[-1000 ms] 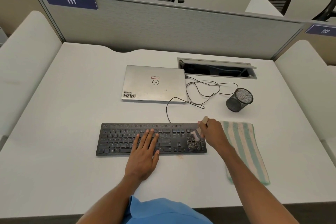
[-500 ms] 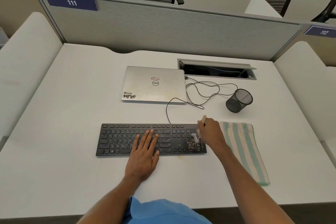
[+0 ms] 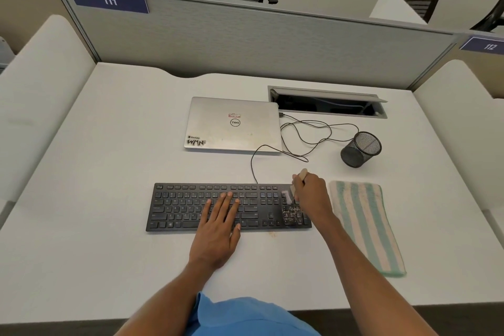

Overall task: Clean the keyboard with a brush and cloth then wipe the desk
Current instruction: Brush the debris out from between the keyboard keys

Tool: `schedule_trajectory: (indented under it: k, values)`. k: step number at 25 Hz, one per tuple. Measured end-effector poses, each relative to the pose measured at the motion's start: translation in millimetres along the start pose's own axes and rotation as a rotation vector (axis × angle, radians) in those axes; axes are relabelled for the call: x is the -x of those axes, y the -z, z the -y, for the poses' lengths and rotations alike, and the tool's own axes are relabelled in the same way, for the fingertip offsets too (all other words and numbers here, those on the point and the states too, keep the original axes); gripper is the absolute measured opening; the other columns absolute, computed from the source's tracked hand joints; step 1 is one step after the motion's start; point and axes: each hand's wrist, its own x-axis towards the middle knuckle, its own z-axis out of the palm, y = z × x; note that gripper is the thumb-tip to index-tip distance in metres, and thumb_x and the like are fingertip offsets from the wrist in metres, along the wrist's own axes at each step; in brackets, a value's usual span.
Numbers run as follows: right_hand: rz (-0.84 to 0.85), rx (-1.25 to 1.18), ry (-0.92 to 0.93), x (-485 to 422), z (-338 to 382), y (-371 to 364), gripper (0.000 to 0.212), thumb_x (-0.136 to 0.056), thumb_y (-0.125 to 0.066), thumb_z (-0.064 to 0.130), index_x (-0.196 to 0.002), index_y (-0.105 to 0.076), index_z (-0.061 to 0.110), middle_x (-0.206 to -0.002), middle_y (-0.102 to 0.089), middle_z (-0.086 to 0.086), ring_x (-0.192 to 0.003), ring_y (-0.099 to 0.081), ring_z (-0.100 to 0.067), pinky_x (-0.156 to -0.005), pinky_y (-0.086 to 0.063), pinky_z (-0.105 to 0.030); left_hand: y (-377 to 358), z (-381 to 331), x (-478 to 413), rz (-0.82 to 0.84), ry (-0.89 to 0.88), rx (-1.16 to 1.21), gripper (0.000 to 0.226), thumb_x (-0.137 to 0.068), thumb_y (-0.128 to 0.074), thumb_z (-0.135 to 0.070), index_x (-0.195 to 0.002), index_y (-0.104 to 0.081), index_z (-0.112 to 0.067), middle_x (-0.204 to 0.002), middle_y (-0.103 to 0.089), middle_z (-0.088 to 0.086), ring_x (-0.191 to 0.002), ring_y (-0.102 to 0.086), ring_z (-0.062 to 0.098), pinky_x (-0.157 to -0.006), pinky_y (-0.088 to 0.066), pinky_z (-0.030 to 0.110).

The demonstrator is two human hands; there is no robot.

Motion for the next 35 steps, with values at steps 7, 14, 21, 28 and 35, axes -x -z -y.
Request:
schedule_trajectory:
  k: [7, 14, 21, 28, 35]
  values:
    - [0.007, -0.022, 0.024, 7.2, 2.7, 2.2, 0.043, -0.105, -0.047, 0.031, -0.074, -0.057, 0.002, -0.062, -0.063, -0.005, -0.054, -0.059, -0.008, -0.052, -0.042, -0.03, -0.5, 0.5, 0.2, 0.012, 0.002, -0.002, 0.066, -0.109, -0.035, -0.044, -0.168, -0.022, -0.018, -0.177, -0.015, 0.004, -0.164, -0.008, 0.02, -0.13, -0.011, 0.054]
    - [-0.006, -0.07, 0.079, 8.8, 9.5, -1.4, 0.042, -0.105, -0.047, 0.033, -0.074, -0.055, 0.006, -0.062, -0.063, -0.008, -0.057, -0.054, -0.022, -0.056, -0.045, -0.041, -0.5, 0.4, -0.3, 0.035, 0.015, -0.017, 0.066, -0.11, -0.031, -0.046, -0.169, -0.018, -0.02, -0.178, -0.01, 0.001, -0.164, -0.003, 0.019, -0.131, -0.009, 0.053]
    - [0.078, 0.044, 0.041, 9.8, 9.1, 10.1, 0.039, -0.104, -0.05, 0.034, -0.075, -0.059, 0.009, -0.064, -0.062, -0.002, -0.058, -0.055, -0.015, -0.05, -0.038, -0.025, 0.1, 0.8, -0.7, 0.025, 0.003, -0.016, 0.065, -0.109, -0.035, -0.044, -0.168, -0.024, -0.019, -0.177, -0.013, 0.002, -0.164, -0.007, 0.02, -0.131, -0.011, 0.053]
    - [0.267, -0.191, 0.072, 12.3, 23.8, 13.7, 0.021, -0.098, -0.064, 0.016, -0.091, -0.067, -0.004, -0.09, -0.069, -0.006, -0.065, -0.069, 0.006, -0.058, -0.048, -0.006, -0.1, 0.9, -0.5, 0.037, 0.014, -0.03, 0.066, -0.11, -0.03, -0.047, -0.169, -0.02, -0.02, -0.178, -0.01, 0.002, -0.164, -0.003, 0.019, -0.131, -0.009, 0.053]
    - [0.185, -0.227, 0.011, 10.9, 12.7, 19.2, 0.022, -0.1, -0.058, 0.01, -0.09, -0.064, -0.009, -0.073, -0.064, -0.004, -0.061, -0.064, 0.004, -0.064, -0.057, -0.012, -0.3, 0.8, -1.1, 0.034, 0.012, -0.026, 0.066, -0.109, -0.031, -0.046, -0.169, -0.021, -0.02, -0.177, -0.011, 0.002, -0.164, -0.005, 0.019, -0.131, -0.012, 0.054]
